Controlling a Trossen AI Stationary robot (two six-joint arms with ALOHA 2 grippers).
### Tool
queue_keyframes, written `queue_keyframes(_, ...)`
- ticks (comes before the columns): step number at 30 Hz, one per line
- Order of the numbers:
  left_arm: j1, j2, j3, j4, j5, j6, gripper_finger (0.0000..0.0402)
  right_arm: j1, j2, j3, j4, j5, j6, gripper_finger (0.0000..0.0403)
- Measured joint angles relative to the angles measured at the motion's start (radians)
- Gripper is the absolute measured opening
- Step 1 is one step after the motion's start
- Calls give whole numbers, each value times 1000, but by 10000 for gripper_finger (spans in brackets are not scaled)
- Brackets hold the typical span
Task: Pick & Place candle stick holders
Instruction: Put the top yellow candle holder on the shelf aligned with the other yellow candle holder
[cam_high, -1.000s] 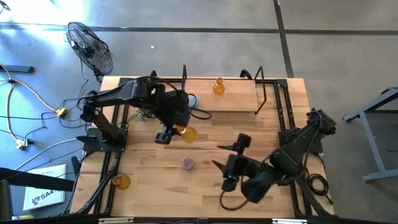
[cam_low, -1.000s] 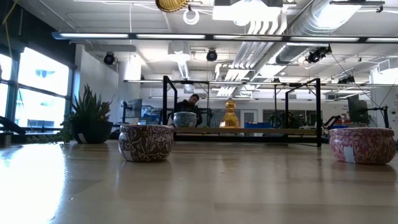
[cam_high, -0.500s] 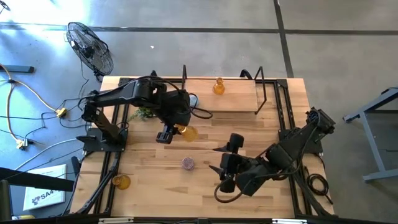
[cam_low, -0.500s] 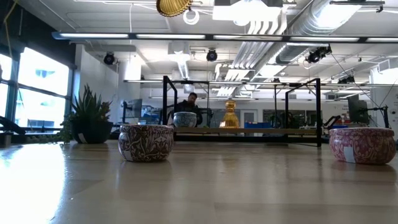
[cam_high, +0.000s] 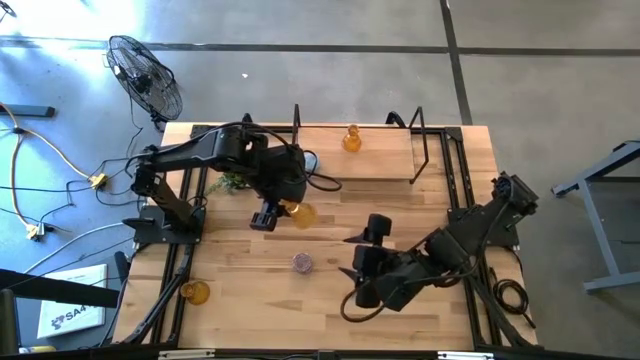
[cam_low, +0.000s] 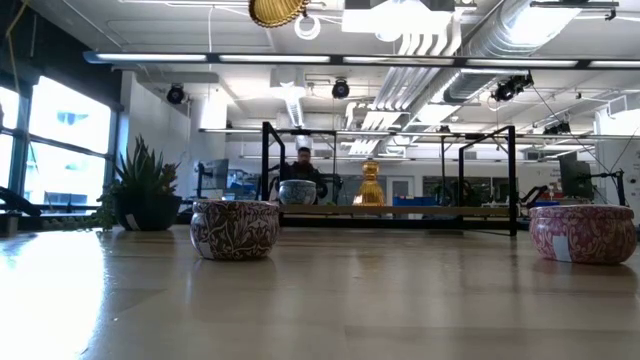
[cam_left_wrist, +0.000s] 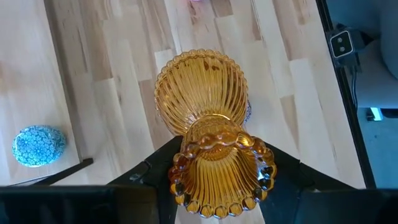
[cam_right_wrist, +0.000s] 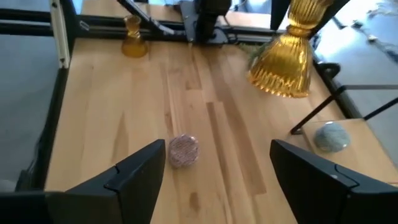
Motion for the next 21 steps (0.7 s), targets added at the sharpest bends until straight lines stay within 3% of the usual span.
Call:
queue_keyframes(7,0,0,0,-20,21,12,156,-44,59,0,4,-89,-17,320)
queue_keyframes(10,0,0,0,-19,2,9,156,-73,96,0,8,-26,11,334)
queue_keyframes(17,0,0,0,-17,0,9,156,-145,119,0,31,7,-8,339)
queue_keyframes(21,0,0,0,-16,6,10,156,-148,114,0,97,93,-65,339)
